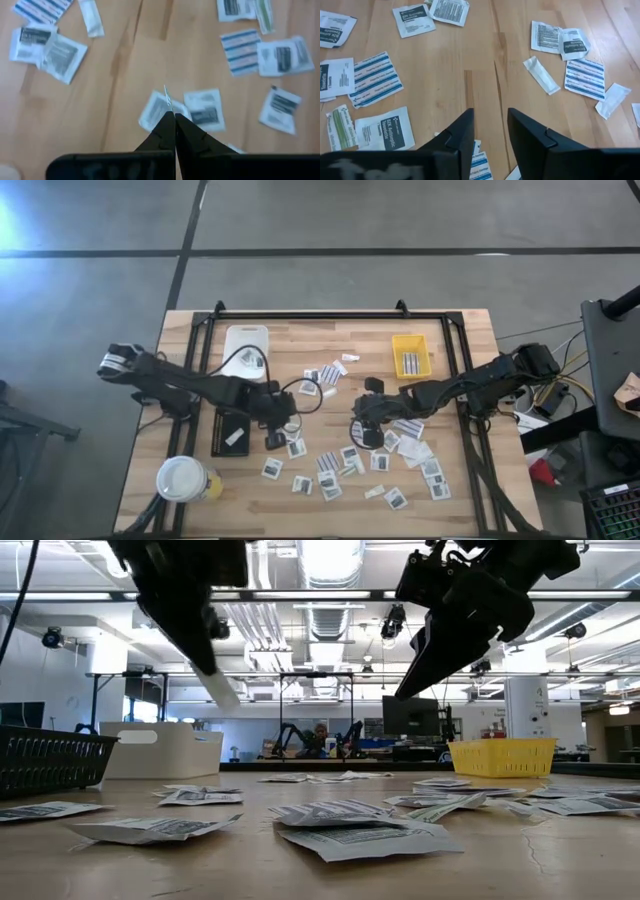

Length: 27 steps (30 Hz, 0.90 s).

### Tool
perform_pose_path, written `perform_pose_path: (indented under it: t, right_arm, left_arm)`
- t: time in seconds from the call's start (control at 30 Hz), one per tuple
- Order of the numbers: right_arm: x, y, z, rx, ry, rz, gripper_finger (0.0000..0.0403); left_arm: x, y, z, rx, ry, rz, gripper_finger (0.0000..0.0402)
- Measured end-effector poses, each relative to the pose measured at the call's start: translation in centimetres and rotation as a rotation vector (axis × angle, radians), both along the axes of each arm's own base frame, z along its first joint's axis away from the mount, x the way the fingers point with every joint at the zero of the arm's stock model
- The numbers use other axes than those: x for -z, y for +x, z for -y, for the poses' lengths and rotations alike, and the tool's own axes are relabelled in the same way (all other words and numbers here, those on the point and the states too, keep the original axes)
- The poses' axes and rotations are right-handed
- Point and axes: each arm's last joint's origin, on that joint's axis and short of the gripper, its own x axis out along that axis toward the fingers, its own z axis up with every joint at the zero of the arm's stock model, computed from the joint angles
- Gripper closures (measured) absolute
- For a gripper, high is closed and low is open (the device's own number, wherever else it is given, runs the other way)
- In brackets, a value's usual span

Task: Pick & Place First Aid Supplies
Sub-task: Put the green bandage pack into the black bin

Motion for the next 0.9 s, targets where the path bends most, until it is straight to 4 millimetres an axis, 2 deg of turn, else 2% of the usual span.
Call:
perform_pose_path:
  t: [0.13, 0.27, 0.5, 0.77, 0.9]
  right_arm:
    - [0.0, 0.0, 0.0, 0.003, 0.002, -0.002, 0.0296]
    - [0.0, 0.0, 0.0, 0.018, 0.015, -0.001, 0.0298]
    - [0.0, 0.0, 0.0, 0.019, 0.016, -0.001, 0.0291]
    - [0.0, 0.0, 0.0, 0.019, 0.016, -0.001, 0.0295]
    - [0.2, -0.1, 0.0, 0.019, 0.015, -0.007, 0.0304]
  left_arm:
    - [-1.2, -1.4, 0.9, -0.023, -0.019, -0.069, 0.0401]
    - [-1.5, -3.0, 1.8, -0.073, -0.032, -0.169, 0.0401]
    - [-1.1, -5.2, 3.2, -0.161, -0.031, -0.301, 0.0401]
    - [-0.9, -6.7, 4.5, -0.250, 0.023, -0.329, 0.0401]
    - [-0.1, -7.7, 4.7, -0.321, 0.074, -0.356, 0.0401]
